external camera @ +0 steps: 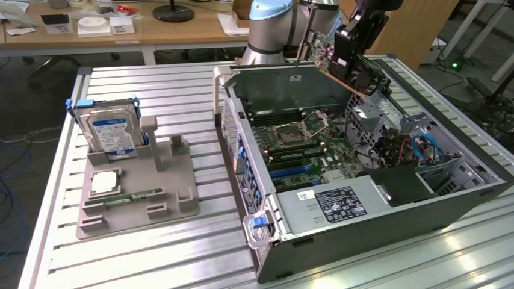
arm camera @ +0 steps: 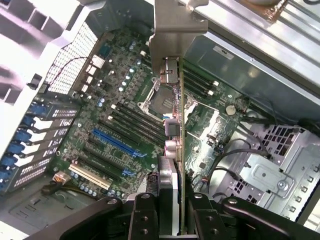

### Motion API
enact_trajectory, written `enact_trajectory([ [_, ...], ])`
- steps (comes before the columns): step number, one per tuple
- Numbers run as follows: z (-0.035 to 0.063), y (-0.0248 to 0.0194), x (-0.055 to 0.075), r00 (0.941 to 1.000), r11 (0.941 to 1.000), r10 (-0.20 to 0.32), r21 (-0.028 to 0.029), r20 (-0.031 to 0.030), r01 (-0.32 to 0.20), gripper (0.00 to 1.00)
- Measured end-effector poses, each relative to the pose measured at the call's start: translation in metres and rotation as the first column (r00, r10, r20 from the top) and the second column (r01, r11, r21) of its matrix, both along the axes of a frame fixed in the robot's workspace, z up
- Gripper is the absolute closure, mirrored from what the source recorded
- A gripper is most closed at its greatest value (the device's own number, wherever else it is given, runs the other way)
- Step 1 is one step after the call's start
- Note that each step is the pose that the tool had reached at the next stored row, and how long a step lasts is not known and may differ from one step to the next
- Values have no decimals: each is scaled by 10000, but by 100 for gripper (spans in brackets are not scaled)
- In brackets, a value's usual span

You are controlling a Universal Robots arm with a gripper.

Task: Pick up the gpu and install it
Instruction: 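Insert the gpu into the slot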

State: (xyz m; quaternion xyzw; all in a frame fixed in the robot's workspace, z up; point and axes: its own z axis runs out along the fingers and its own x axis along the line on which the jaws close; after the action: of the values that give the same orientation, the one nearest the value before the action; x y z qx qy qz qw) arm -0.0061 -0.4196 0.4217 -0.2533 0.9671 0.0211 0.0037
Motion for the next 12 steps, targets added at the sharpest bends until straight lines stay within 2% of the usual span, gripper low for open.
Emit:
enact_trajectory([
  [6,0,0,0,9983,9983,577,0,0,-577,72],
  [12,-1,0,0,9928,9928,1196,1,0,-1196,72],
])
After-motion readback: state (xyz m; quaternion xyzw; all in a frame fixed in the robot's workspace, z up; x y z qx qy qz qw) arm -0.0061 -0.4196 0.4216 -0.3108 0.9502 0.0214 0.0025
